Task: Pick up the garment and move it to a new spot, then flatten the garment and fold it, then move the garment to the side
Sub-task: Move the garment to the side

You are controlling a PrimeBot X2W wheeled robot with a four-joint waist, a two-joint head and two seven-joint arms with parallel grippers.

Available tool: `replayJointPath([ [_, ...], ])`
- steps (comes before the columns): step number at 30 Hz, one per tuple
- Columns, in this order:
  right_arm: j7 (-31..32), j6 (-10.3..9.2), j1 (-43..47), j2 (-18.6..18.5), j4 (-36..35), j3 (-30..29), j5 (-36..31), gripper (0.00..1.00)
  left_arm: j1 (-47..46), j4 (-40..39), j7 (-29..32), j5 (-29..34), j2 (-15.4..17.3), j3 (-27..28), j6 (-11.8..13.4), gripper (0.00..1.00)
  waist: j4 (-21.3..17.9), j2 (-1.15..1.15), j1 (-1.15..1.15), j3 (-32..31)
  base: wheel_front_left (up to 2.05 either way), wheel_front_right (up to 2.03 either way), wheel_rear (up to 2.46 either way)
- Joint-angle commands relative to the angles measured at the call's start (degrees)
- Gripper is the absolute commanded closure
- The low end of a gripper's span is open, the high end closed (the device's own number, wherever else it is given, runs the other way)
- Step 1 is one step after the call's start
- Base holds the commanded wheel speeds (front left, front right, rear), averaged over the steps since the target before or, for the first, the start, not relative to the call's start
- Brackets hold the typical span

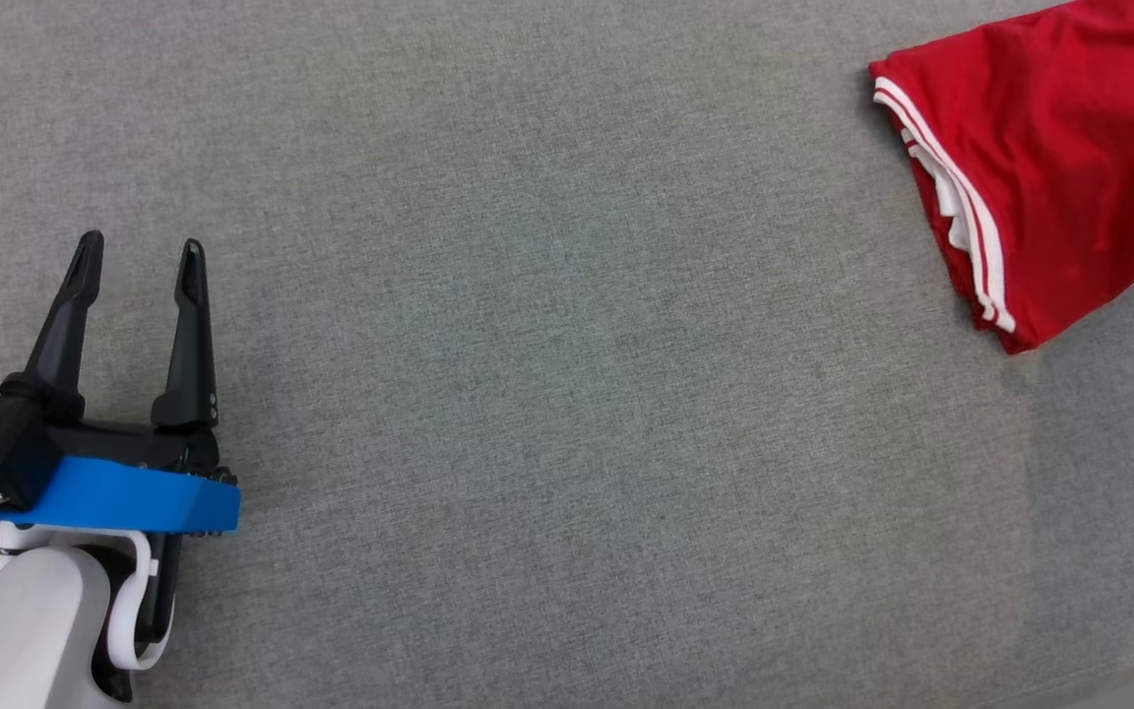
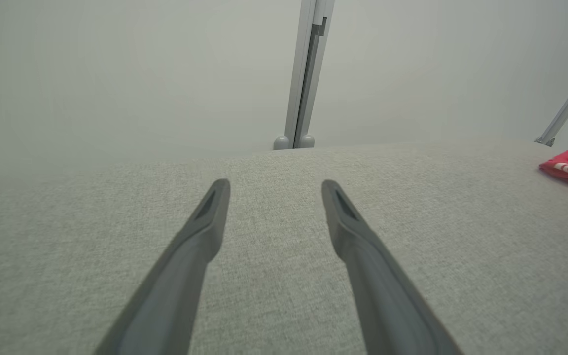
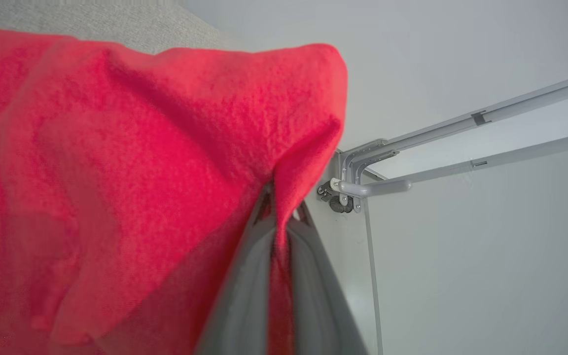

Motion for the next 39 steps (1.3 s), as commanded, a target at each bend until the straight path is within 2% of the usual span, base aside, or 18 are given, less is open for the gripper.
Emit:
replayJointPath([
  [1,-0.4,-0.03,-1.1,0.0,0.4,-0.5,-0.6,1.00,-1.3,-0.3,0.0,-0.1,0.3,0.1,0.1,0.00,0.3,0.00,-0.01,0.2,0.00,0.00,0.00],
  [5,-3.2,-0.03,-1.6,1.0,2.7,-2.7,-4.2,1.00,-1.3,-0.3,0.3,0.2,0.5,-0.3,0.1,0.00,1.3,0.00,-0.01,0.3,0.00,0.00,0.00],
  [6,-3.6,-0.03,-1.8,1.1,3.3,-3.3,-4.7,0.69,-1.2,-0.4,0.3,0.1,0.5,-0.3,0.2,0.00,1.5,0.00,-0.01,0.3,0.00,0.00,0.00],
  [7,-4.0,-0.03,-1.9,1.4,3.8,-3.7,-5.2,0.00,-1.0,-0.4,0.2,0.1,0.6,-0.2,0.3,0.00,1.7,0.00,-0.01,0.2,0.00,0.00,0.00],
  [14,-7.6,-0.03,0.0,3.8,7.1,-8.4,-8.5,0.00,1.1,1.2,-0.6,-0.7,-0.5,-0.7,0.4,0.00,2.8,0.00,-0.01,-2.9,0.00,0.00,0.00],
  [17,-9.4,-0.02,2.3,6.0,7.3,-10.8,-9.4,0.00,2.3,2.6,-1.3,-1.1,-1.4,-0.9,0.3,0.00,3.5,0.00,-0.01,-5.7,0.00,0.00,0.00],
  [23,-15.0,-0.02,9.7,14.3,3.9,-18.2,-6.0,0.00,5.3,6.1,-2.5,-1.9,-3.6,-1.4,0.0,0.00,5.2,0.00,-0.01,-12.9,0.00,0.00,0.00],
  [29,-18.7,-0.02,20.3,21.4,-6.0,-20.3,-0.8,0.00,9.0,9.0,-3.1,-2.8,-6.8,-1.0,-0.6,0.00,7.3,0.00,-0.01,-19.5,0.00,0.00,0.00],
  [30,-18.2,-0.01,23.9,23.2,-10.4,-19.6,0.8,0.00,10.3,9.9,-3.3,-3.0,-7.7,-1.0,-0.8,0.00,7.8,0.00,-0.01,-21.2,0.00,0.00,0.00],
  [39,-14.2,-0.01,37.9,27.8,-27.1,-17.1,5.3,0.00,14.4,11.9,-3.3,-1.8,-8.9,-0.1,-1.1,0.00,9.5,0.00,-0.01,-25.7,0.00,0.00,0.00],
])
